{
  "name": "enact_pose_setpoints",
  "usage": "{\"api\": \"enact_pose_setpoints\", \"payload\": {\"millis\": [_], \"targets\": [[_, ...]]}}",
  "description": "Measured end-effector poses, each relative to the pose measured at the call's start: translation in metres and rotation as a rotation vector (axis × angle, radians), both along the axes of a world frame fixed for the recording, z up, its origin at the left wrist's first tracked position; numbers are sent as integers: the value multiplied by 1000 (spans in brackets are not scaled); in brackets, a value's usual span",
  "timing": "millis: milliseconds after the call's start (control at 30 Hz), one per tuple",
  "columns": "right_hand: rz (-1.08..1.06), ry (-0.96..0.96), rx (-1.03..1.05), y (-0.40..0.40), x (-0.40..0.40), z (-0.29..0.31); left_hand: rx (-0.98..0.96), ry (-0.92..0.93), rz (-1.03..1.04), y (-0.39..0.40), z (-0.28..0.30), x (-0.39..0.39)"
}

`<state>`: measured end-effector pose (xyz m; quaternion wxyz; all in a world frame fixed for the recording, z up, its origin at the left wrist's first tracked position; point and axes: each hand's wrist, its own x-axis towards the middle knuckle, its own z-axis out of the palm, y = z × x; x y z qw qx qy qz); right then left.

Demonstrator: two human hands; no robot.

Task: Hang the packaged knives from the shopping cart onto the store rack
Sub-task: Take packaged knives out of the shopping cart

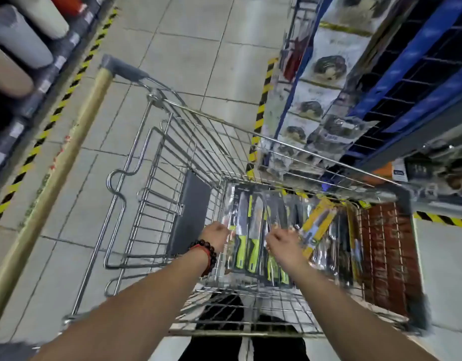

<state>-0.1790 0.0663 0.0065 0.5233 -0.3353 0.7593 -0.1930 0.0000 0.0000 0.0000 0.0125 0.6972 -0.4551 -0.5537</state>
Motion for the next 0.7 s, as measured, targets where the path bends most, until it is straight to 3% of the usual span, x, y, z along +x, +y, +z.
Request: {"api": "enact_pose_setpoints", "payload": {"millis": [300,500,600,700], "targets": [[233,169,140,-45,21,-98,174,-22,134,-33,-120,-8],[847,411,138,-61,38,-154,81,-116,49,-34,-181,-23],[957,462,111,-63,45,-170,67,-174,106,-34,-205,-26],[999,474,149,-62,43,-184,54,-316,-18,-34,-215,-29]]}}
